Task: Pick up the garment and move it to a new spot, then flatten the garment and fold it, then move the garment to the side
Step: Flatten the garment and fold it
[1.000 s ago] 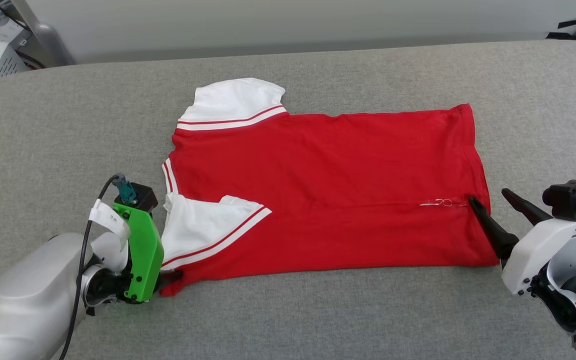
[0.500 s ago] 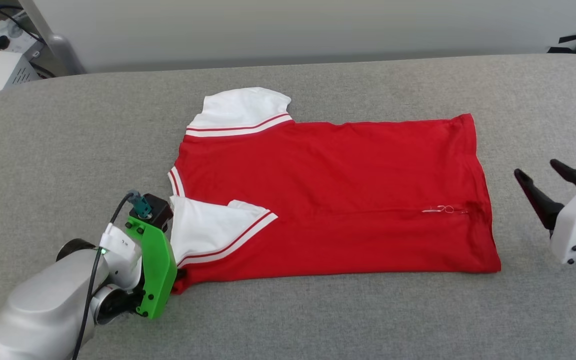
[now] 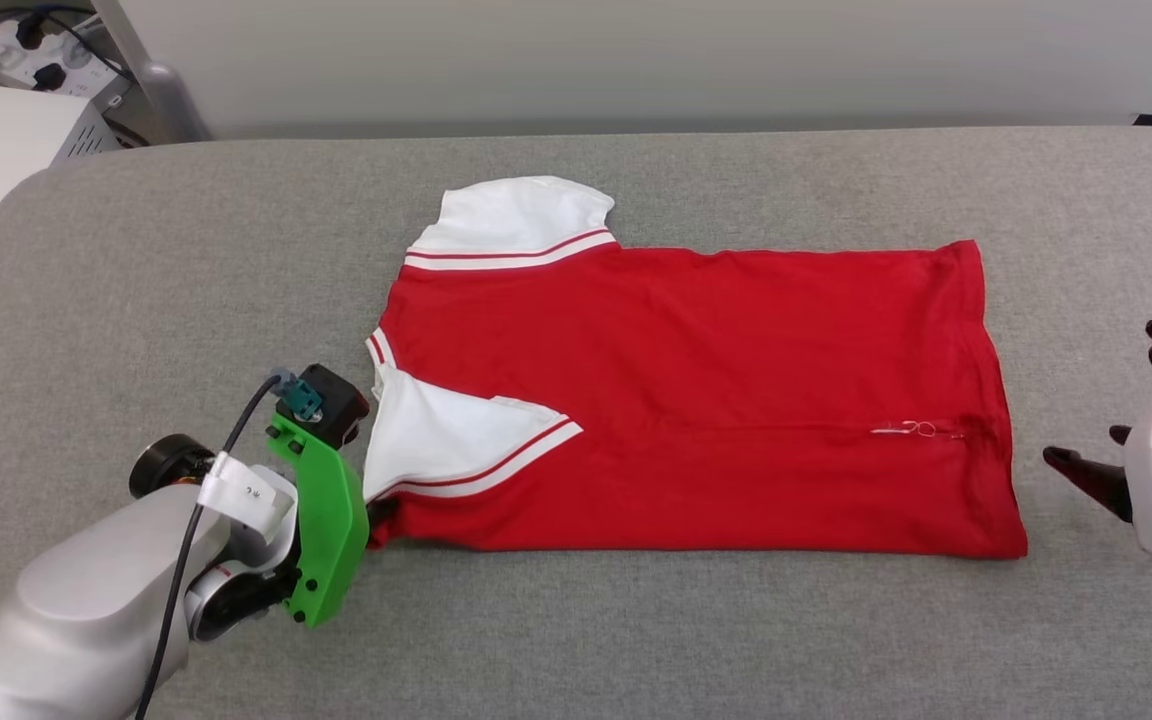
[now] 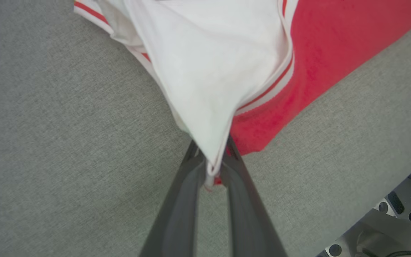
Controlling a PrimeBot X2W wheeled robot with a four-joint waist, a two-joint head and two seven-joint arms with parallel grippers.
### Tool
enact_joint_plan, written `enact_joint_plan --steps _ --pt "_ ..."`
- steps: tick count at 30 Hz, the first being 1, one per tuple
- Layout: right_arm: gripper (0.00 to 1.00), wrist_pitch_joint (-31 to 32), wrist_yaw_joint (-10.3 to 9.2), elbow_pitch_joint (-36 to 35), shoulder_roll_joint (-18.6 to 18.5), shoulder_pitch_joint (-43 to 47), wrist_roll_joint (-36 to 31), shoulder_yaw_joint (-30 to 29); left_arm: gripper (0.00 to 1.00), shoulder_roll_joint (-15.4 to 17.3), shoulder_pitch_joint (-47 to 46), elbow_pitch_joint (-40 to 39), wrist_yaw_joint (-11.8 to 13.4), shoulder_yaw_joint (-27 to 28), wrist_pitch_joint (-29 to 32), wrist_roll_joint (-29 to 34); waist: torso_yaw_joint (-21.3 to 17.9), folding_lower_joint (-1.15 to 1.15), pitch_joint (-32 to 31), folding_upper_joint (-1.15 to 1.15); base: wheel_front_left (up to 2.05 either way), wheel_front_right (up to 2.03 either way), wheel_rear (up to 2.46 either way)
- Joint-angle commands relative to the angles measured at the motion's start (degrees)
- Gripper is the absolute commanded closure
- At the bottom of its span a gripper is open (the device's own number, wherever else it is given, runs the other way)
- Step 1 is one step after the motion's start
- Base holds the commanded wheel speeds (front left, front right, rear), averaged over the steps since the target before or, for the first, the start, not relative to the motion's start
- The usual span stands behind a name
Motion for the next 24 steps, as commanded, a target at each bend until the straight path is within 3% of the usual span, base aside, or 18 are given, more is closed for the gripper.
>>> enact_joint_plan --steps 1,7,14,21,22,23,24 --pt "0.0 1.01 -0.03 0.67 0.73 -0.85 0.55 0.33 1.0 -0.06 -1.35 -0.16 -0.16 -0.1 -0.55 0.56 0.48 0.0 0.96 0.0 0.0 0.0 0.0" --pt "0.0 3.3 -0.03 4.34 3.91 -1.48 -0.65 1.64 1.0 -0.42 -2.81 -0.17 -0.16 -0.52 -1.63 1.55 1.31 0.0 3.49 0.0 0.0 0.0 0.0" --pt "0.0 0.94 -0.03 10.33 7.72 -1.36 -1.92 2.31 1.0 -0.59 -4.2 0.38 -0.16 -0.85 -2.66 1.98 2.19 0.0 6.47 0.0 0.0 0.0 0.0" --pt "0.0 -0.72 -0.03 14.34 9.72 0.34 -1.88 6.65 1.0 -0.61 -3.71 1.32 -0.16 -1.13 -4.2 1.45 2.02 0.0 7.34 0.0 0.0 0.0 0.0" --pt "0.57 -1.0 -0.03 14.44 9.67 0.27 -1.84 7.22 1.0 -0.65 -3.62 1.43 -0.16 -1.15 -4.36 1.27 1.93 0.0 7.34 0.0 0.0 0.0 0.0" --pt "1.0 -1.92 -0.03 14.27 9.48 0.0 -1.88 7.77 1.0 -0.68 -3.54 1.62 -0.16 -1.17 -4.67 1.02 1.81 0.0 7.28 0.0 0.0 0.0 0.0" --pt "1.0 -2.71 -0.03 14.24 9.35 -0.26 -1.65 7.98 1.0 -0.68 -3.47 1.83 -0.16 -1.19 -4.93 0.82 1.66 0.0 7.11 0.0 0.0 0.0 0.0"
